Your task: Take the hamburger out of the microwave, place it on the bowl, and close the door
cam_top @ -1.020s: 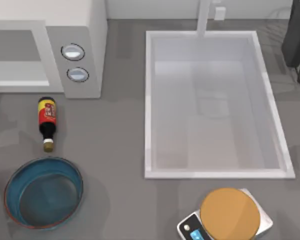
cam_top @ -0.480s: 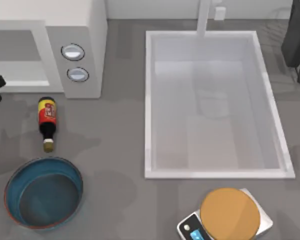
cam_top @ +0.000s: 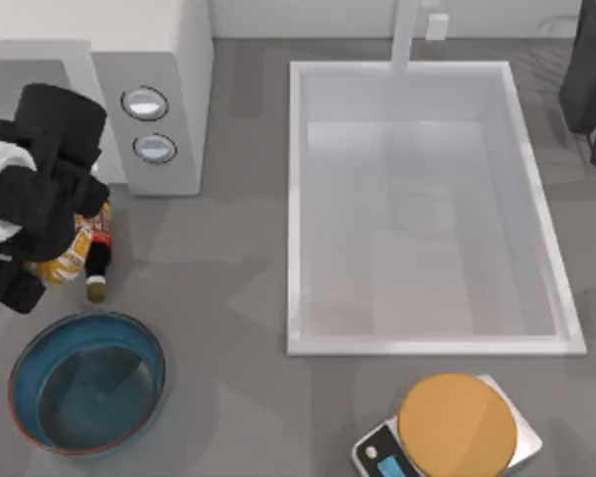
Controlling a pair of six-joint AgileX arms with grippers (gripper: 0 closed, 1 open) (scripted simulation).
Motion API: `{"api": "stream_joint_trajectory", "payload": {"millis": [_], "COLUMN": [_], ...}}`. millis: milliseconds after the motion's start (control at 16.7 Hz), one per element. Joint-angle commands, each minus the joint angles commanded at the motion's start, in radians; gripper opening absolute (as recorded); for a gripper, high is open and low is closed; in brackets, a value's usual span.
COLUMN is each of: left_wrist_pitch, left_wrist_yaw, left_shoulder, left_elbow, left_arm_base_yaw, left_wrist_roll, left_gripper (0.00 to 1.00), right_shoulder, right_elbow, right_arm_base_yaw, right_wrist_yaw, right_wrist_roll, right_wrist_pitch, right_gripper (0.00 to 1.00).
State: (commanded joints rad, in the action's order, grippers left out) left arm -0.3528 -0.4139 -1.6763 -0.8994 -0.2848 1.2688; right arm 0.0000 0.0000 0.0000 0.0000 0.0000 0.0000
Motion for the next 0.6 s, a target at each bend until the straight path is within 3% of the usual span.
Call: {"api": "stream_joint_trajectory", "payload": {"millis": [300, 600], "left_wrist_pitch": [-0.470, -0.786], "left_wrist_yaw": [-0.095, -0.126], "left_shoulder": [-0.090, -0.162], "left_elbow": [-0.136, -0.196], "left_arm_base_yaw": [-0.215, -0.361], "left_wrist_roll": [0.574, 0.902], "left_gripper": [0.00, 0.00], "right_shoulder": [0.000, 0.000], "right_elbow": [0.000, 0.000], "right_arm_base_yaw": [0.000, 0.000], "right_wrist_yaw": [0.000, 0.000], "right_wrist_roll": [0.000, 0.000], "right_wrist_pitch": [0.000, 0.000], "right_gripper": [1.00, 1.00]}}
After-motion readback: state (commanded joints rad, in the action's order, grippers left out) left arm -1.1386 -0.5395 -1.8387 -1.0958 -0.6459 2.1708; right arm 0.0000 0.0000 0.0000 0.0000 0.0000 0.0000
